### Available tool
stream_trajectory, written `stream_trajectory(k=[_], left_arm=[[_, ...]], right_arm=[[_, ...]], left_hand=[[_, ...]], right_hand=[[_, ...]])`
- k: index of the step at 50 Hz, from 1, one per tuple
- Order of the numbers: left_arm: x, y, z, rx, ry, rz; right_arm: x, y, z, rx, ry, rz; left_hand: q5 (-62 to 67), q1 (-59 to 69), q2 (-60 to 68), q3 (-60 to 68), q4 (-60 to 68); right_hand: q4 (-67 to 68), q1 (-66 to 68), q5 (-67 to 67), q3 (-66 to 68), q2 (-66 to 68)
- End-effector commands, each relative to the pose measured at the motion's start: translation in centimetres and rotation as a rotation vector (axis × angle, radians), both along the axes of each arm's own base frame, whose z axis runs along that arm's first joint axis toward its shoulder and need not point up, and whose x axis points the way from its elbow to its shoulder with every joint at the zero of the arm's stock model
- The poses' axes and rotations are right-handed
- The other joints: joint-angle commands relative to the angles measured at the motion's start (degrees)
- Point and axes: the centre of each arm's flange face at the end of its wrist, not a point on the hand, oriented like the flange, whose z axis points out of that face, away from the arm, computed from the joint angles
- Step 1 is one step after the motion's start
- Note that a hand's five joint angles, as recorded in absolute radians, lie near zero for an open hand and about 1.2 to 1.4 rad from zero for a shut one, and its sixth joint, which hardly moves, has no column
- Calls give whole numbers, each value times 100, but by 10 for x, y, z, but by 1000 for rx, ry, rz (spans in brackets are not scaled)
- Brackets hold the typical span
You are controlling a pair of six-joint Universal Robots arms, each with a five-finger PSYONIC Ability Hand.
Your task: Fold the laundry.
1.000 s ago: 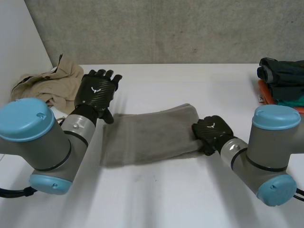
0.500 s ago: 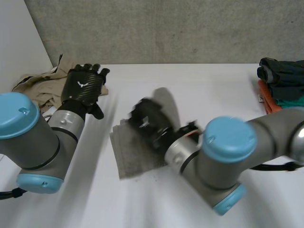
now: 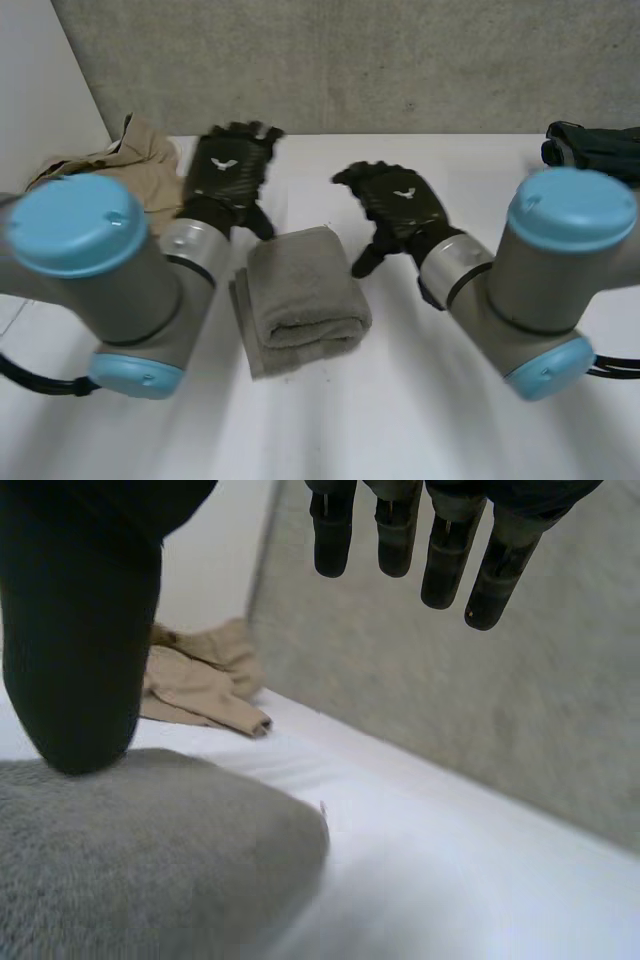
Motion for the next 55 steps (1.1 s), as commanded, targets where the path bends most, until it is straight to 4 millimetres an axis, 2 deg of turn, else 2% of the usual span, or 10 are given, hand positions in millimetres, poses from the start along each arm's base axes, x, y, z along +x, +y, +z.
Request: stream_trajectory(k=[1,11,17,28,32,36,39,44,48,55], left_arm=[[-25,12,-45,151,-71,-61],[-2,5,-74,231,-228,93],[20,4,-93,272,-401,124],[23,10,-96,265,-469,106],[22,9,-95,261,-458,97],[17,6,-82,228,-430,72],[13,4,-43,140,-351,48],[12,1,22,-6,-241,-39],[15,9,57,-56,-166,-176],[22,22,62,106,-86,-419]], right_arm=[[3,-14,-15,97,118,-8],[14,-26,-27,110,188,16],[41,-3,-33,109,233,107],[53,-7,-78,186,339,127],[51,-10,-74,149,370,98],[49,-8,-47,90,357,95],[44,-1,-17,42,312,87],[38,13,8,-101,246,79],[29,31,5,-196,249,86],[31,79,-36,-281,359,183]], left_hand=[[-37,96,57,21,64],[64,197,158,122,165],[31,163,124,89,132],[-54,79,40,5,48],[-104,28,-11,-46,-3],[-104,28,-11,-46,-3],[-20,112,73,38,81],[164,297,258,222,265],[450,583,544,509,552],[484,617,578,543,586]], right_hand=[[-351,-145,-376,-233,-257],[-351,-145,-376,-233,-257],[-351,-145,-376,-233,-257],[-351,-145,-376,-233,-257],[-351,-145,-376,-233,-257],[-351,-145,-376,-233,-257],[-351,-145,-376,-233,-257],[-351,-145,-376,-233,-257],[-351,-145,-376,-233,-257],[-351,-145,-376,-233,-257]])
